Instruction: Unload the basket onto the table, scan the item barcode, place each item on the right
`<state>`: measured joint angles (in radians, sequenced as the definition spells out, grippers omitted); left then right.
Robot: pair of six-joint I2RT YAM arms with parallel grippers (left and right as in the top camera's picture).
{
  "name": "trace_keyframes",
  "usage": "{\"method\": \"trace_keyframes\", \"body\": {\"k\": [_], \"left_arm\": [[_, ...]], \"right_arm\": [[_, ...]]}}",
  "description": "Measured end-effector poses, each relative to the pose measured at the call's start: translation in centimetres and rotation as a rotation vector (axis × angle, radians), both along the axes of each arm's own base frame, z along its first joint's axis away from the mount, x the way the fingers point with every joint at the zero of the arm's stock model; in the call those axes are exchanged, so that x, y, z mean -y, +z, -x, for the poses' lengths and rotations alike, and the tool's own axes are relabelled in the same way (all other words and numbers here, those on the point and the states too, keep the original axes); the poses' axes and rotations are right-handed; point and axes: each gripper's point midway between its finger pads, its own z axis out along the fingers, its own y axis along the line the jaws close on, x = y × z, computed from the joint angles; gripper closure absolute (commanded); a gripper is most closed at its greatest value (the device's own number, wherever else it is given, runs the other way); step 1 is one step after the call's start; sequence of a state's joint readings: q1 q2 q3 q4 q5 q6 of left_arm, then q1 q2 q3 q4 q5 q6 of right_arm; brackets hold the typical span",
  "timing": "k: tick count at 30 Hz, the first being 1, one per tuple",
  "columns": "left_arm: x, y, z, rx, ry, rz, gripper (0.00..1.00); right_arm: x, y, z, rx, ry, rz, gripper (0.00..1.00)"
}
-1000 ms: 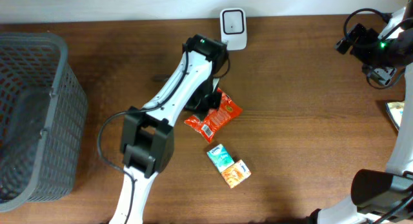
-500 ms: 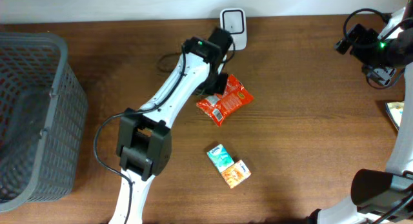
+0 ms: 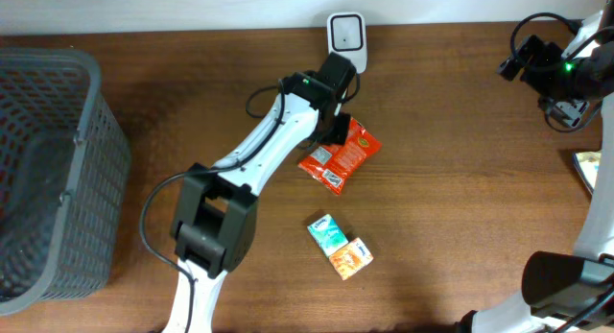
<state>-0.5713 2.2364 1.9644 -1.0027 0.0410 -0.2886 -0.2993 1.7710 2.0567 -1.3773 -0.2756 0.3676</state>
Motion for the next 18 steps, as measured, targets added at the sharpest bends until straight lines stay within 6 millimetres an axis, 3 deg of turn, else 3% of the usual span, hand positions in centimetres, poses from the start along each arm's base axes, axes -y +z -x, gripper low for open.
{"method": "trace_keyframes", "body": {"k": [2, 3, 5, 7, 11, 13, 14, 16, 18], "left_arm": [[2.0, 2.3, -0.6, 0.069, -0.022, 0.054, 1.0], [2.9, 2.1, 0.1, 0.062, -0.044, 0.055, 1.0], [5.1, -0.4, 1.7, 0.024, -0.095, 0.036, 1.0], [5.9, -4.7, 3.1, -0.041, -0.121, -0.024, 0.97], [4.2, -5.3, 2.5, -0.031, -0.094, -0.095, 0.89], [2.9, -3.4, 2.7, -0.063, -0.077, -0.134, 0.28], [2.5, -1.6, 2.4, -0.061, -0.068, -0.132, 0.12], [2.2, 3.2, 0.0, 0.02, -0.03, -0.076, 0.01], [0.8, 3.6, 0.3, -0.009, -0.052, -0.095, 0.01]], "right_arm": [[0.0, 0.0, 0.0, 0.0, 0.0, 0.0, 0.01], [0.0, 0.0, 0.0, 0.0, 0.0, 0.0, 0.01], [0.0, 0.0, 0.0, 0.0, 0.0, 0.0, 0.02], [0.0, 0.0, 0.0, 0.0, 0.0, 0.0, 0.01], [0.0, 0.0, 0.0, 0.0, 0.0, 0.0, 0.01], [0.0, 0.0, 0.0, 0.001, 0.0, 0.0, 0.01], [0.0, 0.0, 0.0, -0.003, -0.001, 0.0, 0.01], [0.0, 0.0, 0.0, 0.0, 0.0, 0.0, 0.01], [0.0, 0.0, 0.0, 0.0, 0.0, 0.0, 0.01]]}}
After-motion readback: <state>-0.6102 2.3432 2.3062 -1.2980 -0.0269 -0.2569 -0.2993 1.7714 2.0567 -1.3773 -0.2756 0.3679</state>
